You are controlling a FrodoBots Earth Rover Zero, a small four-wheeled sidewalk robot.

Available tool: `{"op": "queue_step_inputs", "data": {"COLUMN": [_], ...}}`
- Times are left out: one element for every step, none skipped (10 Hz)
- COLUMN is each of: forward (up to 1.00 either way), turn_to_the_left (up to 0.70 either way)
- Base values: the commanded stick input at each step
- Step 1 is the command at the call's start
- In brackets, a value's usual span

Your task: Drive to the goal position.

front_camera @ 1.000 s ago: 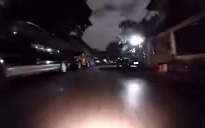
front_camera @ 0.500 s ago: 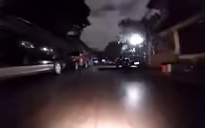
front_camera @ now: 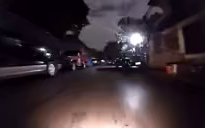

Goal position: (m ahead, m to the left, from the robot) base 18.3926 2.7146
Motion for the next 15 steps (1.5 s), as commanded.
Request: {"op": "queue_step_inputs", "data": {"forward": [1.0, 1.0, 1.0, 1.0, 1.0, 1.0, 1.0, 1.0, 1.0, 1.0, 1.0, 1.0, 1.0, 1.0, 1.0], "turn_to_the_left": [0.0, 0.0, 0.0, 0.0, 0.0, 0.0, 0.0, 0.0, 0.0, 0.0, 0.0, 0.0, 0.0, 0.0, 0.0]}}
